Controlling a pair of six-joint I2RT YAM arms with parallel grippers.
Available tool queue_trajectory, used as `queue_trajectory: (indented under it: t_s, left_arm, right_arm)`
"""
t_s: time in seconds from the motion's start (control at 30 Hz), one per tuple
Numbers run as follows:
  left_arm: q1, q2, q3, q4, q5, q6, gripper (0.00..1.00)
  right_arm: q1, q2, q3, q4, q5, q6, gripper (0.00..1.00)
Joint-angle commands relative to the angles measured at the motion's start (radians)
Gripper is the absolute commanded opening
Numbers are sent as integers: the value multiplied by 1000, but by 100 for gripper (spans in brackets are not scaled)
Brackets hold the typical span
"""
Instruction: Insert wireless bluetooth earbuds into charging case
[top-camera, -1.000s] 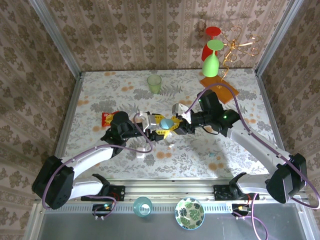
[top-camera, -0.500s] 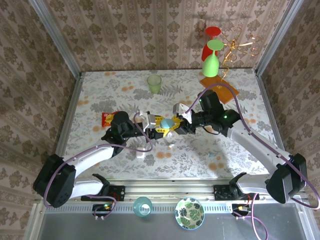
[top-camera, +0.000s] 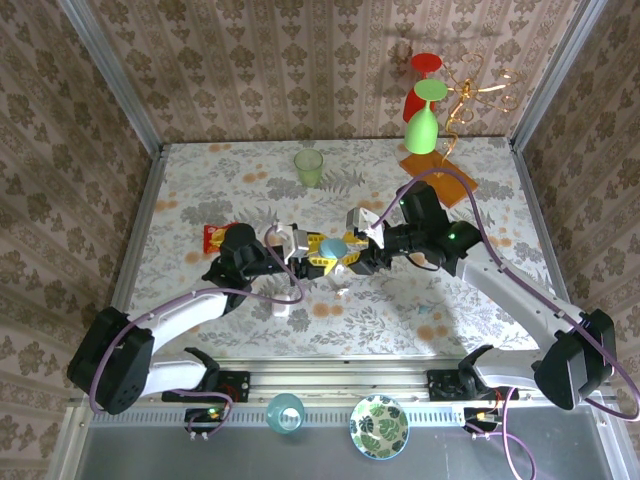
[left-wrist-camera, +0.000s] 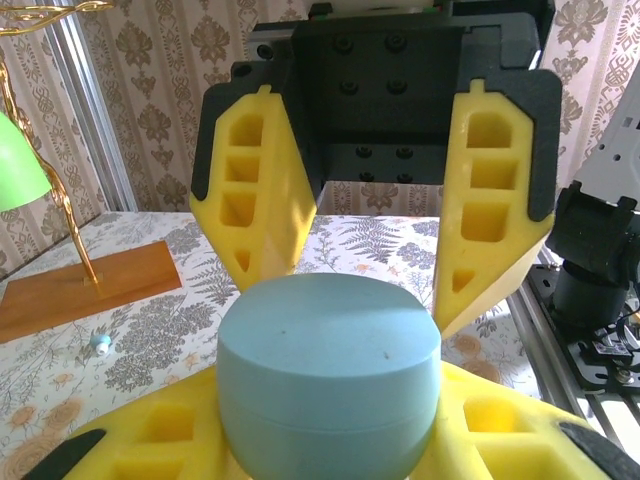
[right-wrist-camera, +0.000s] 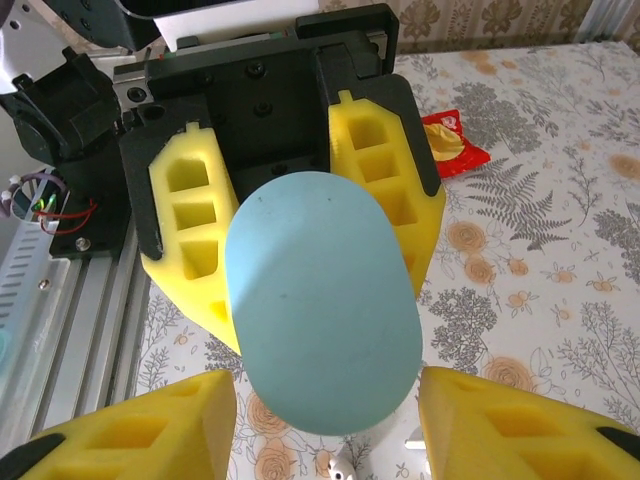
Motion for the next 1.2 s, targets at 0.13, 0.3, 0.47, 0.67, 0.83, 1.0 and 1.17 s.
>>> queue_trajectory:
  t_s: [0.13,0.3,0.47,0.67,0.83,1.0,1.17]
  left_arm:
    - [13,-20,-12,-5,58,24,25]
    - [13,-15,-10,-8,73,20,25]
    - [13,-5,-5,-2,84,15,25]
    - [14,-1,-5,0,84,20,25]
    - [13,-3,-2,0,87,19,26]
    - [13,4,-2,2,89,21,26]
    - [13,1,-6,6,93,19,26]
  right_arm:
    - [-1,-27,-7,38,36,43,54]
    - [-5,-38,-16,94,67,87,56]
    - [-10,-38,-11,107,108,96,60]
    - [-19,-48,-18,160,133,136,63]
    - [-31,-53,-18,168,172,157,64]
    - [-31,-45,-10,172,197,177,65]
    - [-31,-61,-21,183,243,188,65]
